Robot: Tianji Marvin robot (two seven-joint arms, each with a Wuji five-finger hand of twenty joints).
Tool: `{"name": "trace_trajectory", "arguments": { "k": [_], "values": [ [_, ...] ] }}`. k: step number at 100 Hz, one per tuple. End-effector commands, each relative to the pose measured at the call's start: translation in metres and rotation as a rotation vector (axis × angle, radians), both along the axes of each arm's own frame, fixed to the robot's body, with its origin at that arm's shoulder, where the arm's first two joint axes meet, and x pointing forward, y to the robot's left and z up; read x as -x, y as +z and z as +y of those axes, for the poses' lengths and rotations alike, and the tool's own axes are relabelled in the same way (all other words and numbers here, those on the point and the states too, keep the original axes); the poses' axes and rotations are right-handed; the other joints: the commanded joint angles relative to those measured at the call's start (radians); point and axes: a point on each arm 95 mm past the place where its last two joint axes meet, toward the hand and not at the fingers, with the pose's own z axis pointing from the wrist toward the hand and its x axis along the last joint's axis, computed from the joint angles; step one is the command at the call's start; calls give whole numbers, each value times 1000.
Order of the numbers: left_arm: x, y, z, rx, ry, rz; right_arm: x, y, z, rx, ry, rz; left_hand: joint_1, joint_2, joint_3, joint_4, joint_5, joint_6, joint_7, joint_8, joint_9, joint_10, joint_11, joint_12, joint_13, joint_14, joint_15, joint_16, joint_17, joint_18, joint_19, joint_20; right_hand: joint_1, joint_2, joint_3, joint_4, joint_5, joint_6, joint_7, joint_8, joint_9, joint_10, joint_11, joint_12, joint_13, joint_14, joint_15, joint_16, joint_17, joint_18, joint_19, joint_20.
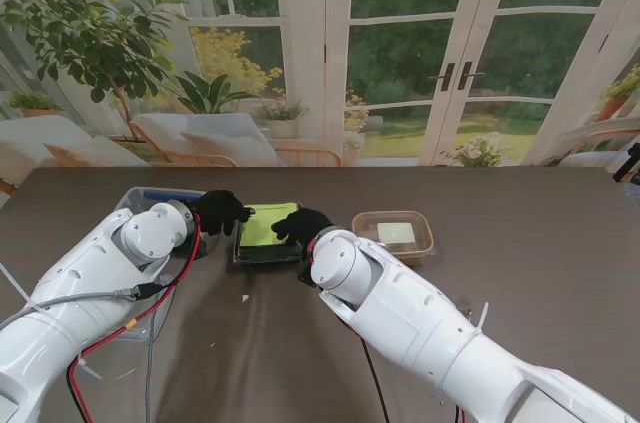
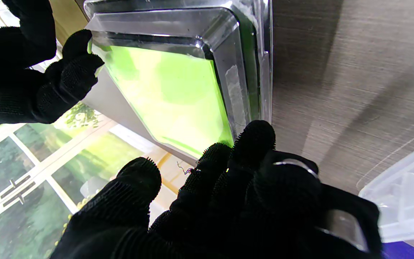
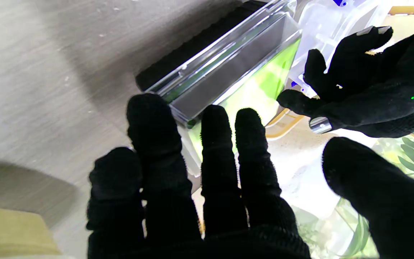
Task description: Pair container bodies with their lids
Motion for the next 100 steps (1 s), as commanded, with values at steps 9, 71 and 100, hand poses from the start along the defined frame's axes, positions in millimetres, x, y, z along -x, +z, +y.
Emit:
{"name": "trace_trajectory", "arguments": {
  "k": [9,71,100],
  "values": [
    [1,-2,-5,3,-16,27,1,1,9,-18,10,0,-7,-1,-6,12,9,-16,-14,-11,16,26,17,13,4,91,4,15,32,-10,152,-7,-5,-30,12,-3,-33,-40,17,16,-52,-26,-46,-46,-8,7,-1,-8,177,-36,-3,38],
    [3,-4,-6,-15,-16,65,-8,-15,6,-3,16,59,-4,3,-15,12,9,-5,-16,-12,18,28,17,15,1,93,2,16,31,-6,149,-10,-3,-12,-7,-1,-104,-71,22,28,-110,-57,-127,-141,-45,4,-111,-61,145,-33,-34,44],
    [6,-4,-6,-29,-19,82,-9,-22,1,-5,3,84,-4,6,-21,12,9,-4,-16,-12,19,28,17,15,1,93,2,16,31,-6,149,-10,-5,-10,-8,-1,-104,-62,26,30,-110,-44,-127,-145,-43,5,-114,-63,141,-30,-37,48]
  ]
}}
